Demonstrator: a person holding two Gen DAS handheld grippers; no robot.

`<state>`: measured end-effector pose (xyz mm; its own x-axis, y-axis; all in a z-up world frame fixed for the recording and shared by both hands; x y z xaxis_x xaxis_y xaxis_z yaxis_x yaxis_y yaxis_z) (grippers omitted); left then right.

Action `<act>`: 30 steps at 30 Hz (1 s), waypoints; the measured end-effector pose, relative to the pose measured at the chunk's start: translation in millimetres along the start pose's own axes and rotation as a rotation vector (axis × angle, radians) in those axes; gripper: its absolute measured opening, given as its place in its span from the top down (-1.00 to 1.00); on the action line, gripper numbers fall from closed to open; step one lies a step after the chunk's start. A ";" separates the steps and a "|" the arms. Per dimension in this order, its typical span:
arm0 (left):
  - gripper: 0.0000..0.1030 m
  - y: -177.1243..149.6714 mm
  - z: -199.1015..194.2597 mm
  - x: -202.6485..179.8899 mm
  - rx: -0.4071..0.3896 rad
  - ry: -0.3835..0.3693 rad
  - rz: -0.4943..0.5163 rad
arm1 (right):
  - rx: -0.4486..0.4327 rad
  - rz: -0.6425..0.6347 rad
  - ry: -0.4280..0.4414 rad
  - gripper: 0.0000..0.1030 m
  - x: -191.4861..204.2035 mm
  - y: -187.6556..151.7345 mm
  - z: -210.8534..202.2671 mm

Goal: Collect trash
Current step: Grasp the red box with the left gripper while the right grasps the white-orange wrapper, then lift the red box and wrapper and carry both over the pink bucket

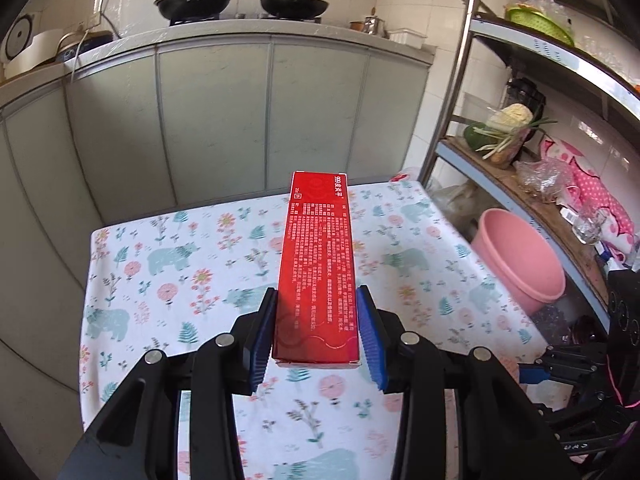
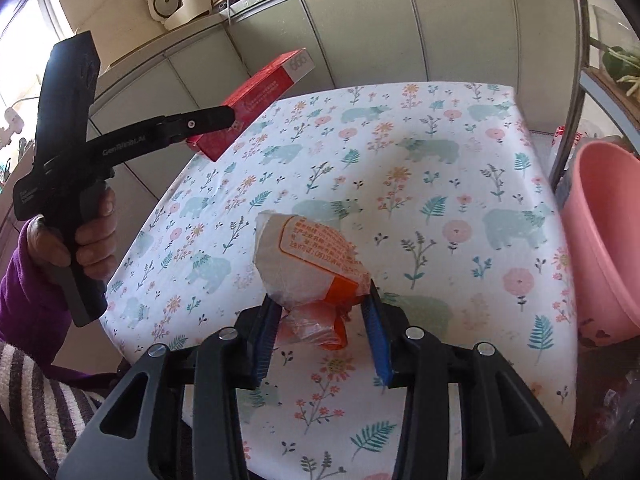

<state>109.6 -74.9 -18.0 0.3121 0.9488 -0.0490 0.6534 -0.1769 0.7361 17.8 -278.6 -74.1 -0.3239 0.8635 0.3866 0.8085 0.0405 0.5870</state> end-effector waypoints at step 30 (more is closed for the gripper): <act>0.25 57.2 48.2 -227.4 -0.029 -0.311 0.181 | -0.401 0.321 -0.484 0.20 -171.5 -5.1 -141.0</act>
Point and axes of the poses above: each gripper's, at about its wrist camera, not at the fingertips, and z roughly the way its jaws point, x to its left, y to its top, the point moved 1 cm from there along z, roughly the way its jaws point, and after that the axes turned 5 degrees about y, right-handed, at the moved point
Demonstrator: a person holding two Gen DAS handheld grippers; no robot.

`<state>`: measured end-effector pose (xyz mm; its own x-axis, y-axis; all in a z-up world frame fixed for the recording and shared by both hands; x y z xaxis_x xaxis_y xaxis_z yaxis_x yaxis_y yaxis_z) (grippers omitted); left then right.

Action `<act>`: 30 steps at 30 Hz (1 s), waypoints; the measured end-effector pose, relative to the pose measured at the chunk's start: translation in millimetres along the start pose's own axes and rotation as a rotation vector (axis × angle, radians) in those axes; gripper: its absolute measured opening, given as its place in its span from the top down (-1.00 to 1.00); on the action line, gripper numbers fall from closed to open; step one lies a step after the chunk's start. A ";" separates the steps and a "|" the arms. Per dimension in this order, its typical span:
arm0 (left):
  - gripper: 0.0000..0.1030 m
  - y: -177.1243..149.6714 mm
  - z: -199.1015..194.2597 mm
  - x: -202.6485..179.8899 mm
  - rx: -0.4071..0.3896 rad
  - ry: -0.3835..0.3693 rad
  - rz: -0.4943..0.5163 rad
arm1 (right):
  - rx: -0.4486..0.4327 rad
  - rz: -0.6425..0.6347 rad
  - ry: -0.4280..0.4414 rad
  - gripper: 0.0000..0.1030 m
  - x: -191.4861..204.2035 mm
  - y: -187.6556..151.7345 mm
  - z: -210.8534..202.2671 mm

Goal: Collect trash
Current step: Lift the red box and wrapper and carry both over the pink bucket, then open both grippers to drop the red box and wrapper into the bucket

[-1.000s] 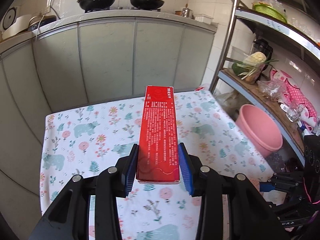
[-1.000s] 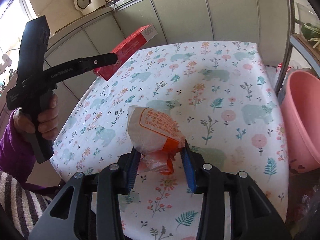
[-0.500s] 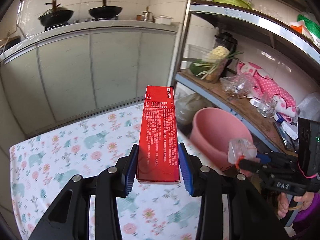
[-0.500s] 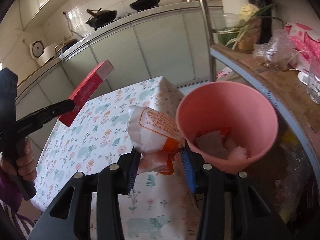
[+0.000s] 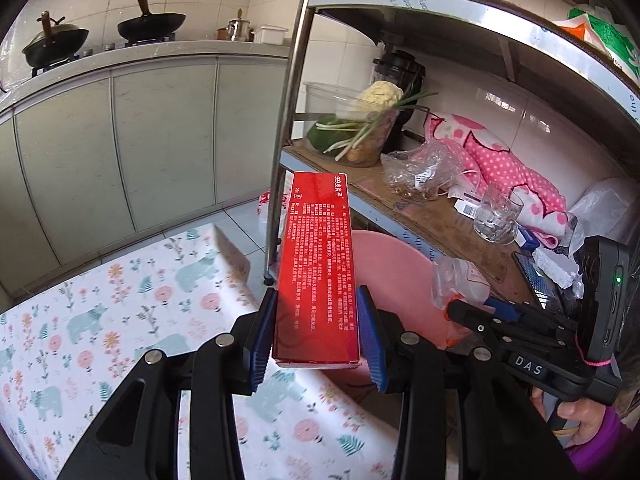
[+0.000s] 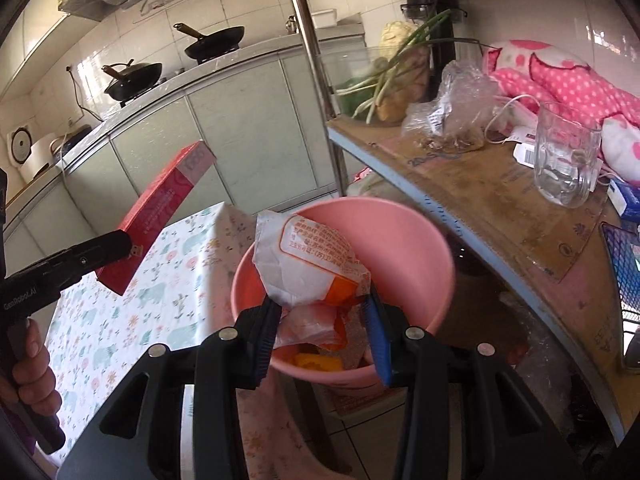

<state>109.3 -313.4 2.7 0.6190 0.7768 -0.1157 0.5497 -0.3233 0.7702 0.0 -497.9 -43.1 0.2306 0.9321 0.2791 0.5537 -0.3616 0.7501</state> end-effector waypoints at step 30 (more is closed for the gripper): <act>0.24 -7.6 111.7 -39.8 0.173 -0.010 0.011 | 0.083 0.119 -0.078 0.18 -45.6 -1.3 60.8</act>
Point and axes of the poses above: each gripper's, at about its wrist camera, not at the fingertips, and z roughly the way its jaws point, x to its left, y to its top, the point moved 1 cm from there along z, roughly the way its jaws point, and after that the axes turned 5 degrees about y, right-handed, at the moved point
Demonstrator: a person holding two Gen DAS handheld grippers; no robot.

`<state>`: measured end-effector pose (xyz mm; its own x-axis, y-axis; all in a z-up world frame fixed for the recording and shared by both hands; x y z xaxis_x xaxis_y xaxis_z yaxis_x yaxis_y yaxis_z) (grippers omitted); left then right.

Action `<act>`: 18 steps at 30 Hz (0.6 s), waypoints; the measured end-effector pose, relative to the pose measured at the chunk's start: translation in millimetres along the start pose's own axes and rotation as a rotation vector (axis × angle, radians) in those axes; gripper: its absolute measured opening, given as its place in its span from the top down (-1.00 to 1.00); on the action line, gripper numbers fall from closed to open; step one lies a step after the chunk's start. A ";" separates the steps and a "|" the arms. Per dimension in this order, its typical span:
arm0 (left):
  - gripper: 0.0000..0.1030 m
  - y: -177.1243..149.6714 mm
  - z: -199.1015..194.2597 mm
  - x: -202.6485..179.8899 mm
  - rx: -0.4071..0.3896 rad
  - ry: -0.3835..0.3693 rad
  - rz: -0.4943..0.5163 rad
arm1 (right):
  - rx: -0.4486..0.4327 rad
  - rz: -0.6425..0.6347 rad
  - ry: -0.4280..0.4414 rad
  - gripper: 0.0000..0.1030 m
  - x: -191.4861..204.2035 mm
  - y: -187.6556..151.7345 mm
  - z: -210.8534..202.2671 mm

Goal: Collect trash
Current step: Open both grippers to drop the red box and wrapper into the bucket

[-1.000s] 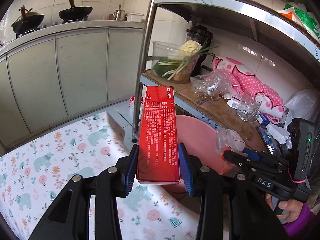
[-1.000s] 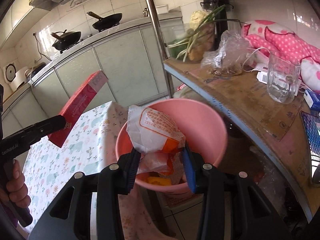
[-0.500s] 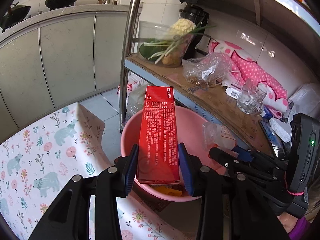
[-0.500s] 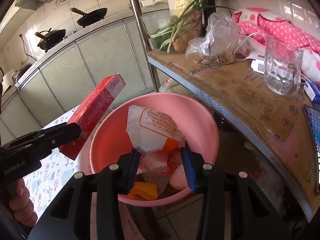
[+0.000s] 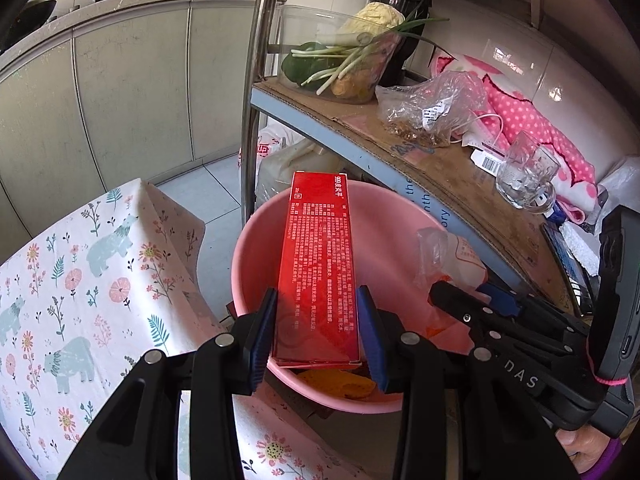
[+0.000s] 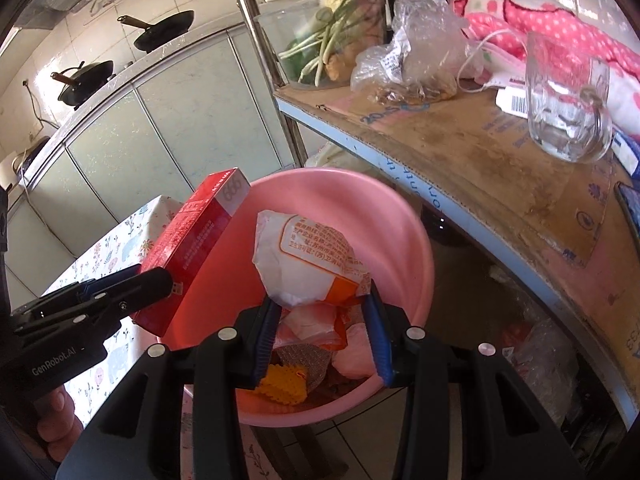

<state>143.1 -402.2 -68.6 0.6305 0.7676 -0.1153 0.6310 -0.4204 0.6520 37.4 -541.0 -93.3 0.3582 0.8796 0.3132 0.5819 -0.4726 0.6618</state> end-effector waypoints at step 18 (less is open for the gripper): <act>0.08 2.8 -4.2 3.3 -0.004 0.004 -0.028 | 0.003 -0.006 -0.006 0.05 1.0 3.8 4.1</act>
Point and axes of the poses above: each gripper's, at about its wrist camera, not at the fingertips, and z roughly the way its jaws point, x to its left, y to its top, the point moved 1 cm from there along z, roughly the way its jaws point, and after that the axes turned 5 degrees about y, right-handed, at the moved point
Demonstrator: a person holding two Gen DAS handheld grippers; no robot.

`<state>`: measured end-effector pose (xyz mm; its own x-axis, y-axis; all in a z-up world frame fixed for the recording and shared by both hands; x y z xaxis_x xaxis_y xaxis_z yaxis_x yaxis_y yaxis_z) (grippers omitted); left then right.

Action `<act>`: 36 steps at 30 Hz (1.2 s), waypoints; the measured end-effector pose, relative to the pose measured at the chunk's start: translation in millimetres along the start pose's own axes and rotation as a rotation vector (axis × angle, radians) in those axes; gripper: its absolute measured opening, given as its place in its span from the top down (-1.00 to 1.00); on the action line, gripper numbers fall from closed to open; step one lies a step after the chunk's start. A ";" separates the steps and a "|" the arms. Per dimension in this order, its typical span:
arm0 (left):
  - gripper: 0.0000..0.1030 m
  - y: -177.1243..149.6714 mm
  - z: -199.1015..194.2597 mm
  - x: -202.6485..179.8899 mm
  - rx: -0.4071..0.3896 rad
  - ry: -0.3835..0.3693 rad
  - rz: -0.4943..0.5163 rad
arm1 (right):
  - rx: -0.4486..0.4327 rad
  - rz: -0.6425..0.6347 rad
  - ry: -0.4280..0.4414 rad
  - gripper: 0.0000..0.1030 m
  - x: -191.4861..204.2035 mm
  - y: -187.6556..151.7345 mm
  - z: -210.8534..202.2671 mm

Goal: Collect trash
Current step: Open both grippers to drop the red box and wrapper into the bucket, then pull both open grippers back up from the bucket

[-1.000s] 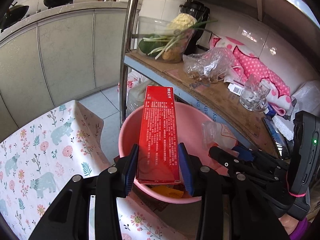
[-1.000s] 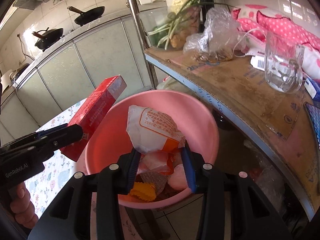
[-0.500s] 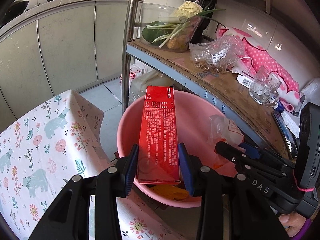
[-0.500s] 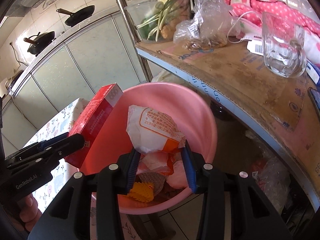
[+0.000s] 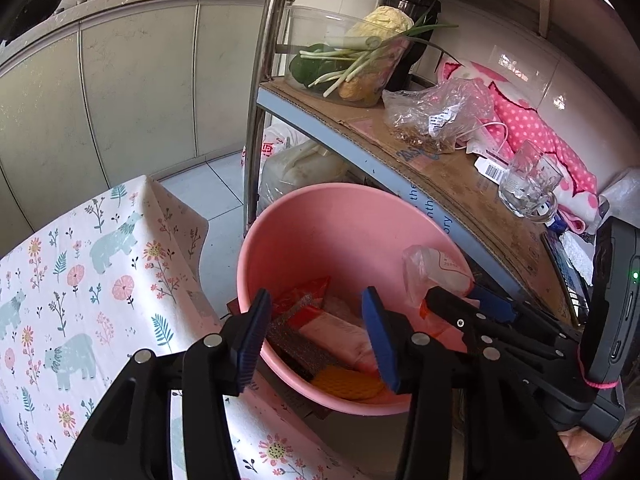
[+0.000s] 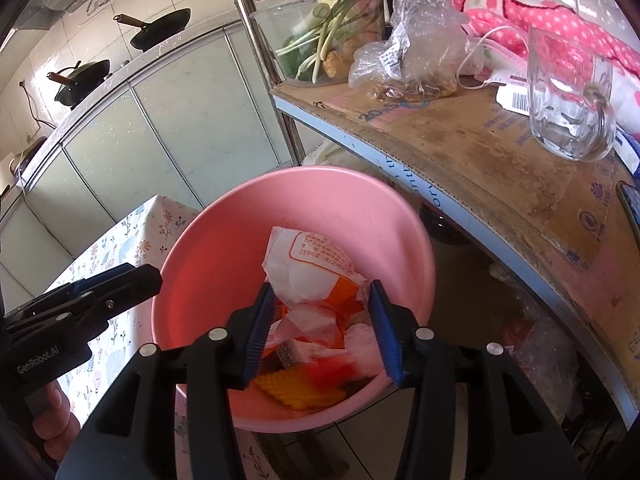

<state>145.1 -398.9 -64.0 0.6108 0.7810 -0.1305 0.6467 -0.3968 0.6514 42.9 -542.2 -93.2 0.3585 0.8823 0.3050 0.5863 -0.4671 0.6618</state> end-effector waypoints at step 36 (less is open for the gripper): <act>0.05 7.6 -59.8 2.9 -0.141 0.006 0.004 | -0.076 -0.120 0.023 0.03 32.2 8.9 -40.1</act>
<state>124.4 -370.8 -14.7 0.6105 0.7823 -0.1235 0.5729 -0.3286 0.7509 30.6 -515.7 -50.0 0.2721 0.9330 0.2354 0.5671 -0.3531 0.7441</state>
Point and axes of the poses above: each gripper's, at about its wrist camera, not at the fingertips, and z roughly the way its jaws point, x to its left, y to its top, the point moved 1 cm from there along z, roughly the way its jaws point, and after that the axes turned 5 degrees about y, right-handed, at the moved point
